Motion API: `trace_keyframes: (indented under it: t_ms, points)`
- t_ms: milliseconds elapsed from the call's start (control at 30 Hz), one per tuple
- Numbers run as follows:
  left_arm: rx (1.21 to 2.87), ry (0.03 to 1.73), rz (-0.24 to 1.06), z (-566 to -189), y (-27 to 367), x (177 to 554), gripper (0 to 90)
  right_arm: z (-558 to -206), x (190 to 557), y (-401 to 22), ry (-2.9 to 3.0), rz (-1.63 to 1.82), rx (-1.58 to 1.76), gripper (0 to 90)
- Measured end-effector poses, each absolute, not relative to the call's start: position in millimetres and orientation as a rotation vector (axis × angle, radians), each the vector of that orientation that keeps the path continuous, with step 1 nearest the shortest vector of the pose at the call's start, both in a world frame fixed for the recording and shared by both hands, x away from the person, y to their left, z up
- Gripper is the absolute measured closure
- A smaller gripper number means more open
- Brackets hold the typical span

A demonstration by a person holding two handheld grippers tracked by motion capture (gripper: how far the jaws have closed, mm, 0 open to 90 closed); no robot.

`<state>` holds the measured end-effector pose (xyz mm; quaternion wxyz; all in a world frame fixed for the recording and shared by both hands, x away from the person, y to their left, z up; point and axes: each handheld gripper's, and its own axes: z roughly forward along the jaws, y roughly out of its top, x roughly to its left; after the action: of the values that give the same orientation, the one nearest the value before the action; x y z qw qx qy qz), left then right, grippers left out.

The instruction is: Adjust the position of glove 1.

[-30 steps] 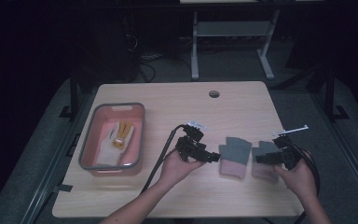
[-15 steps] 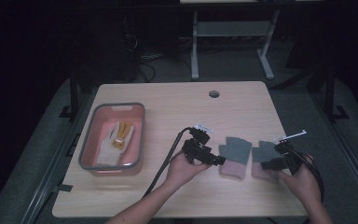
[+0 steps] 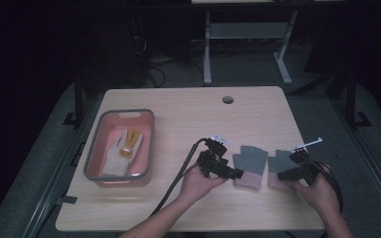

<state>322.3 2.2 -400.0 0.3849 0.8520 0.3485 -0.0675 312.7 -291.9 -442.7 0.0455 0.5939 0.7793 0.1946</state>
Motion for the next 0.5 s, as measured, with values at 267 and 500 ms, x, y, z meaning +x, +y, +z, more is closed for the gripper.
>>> trace_keyframes:
  t_ms: [267, 500]
  points:
    - [2.164, 0.898, -0.167, -401.2, 5.5, 323.3, 27.9, -443.5, 313.3, -291.5, 2.359, 0.635, 1.827, 73.2]
    - [2.156, 0.915, -0.163, -402.3, 9.3, 327.3, 27.9, -441.5, 312.3, -296.4, 2.323, 0.680, 1.874, 81.0]
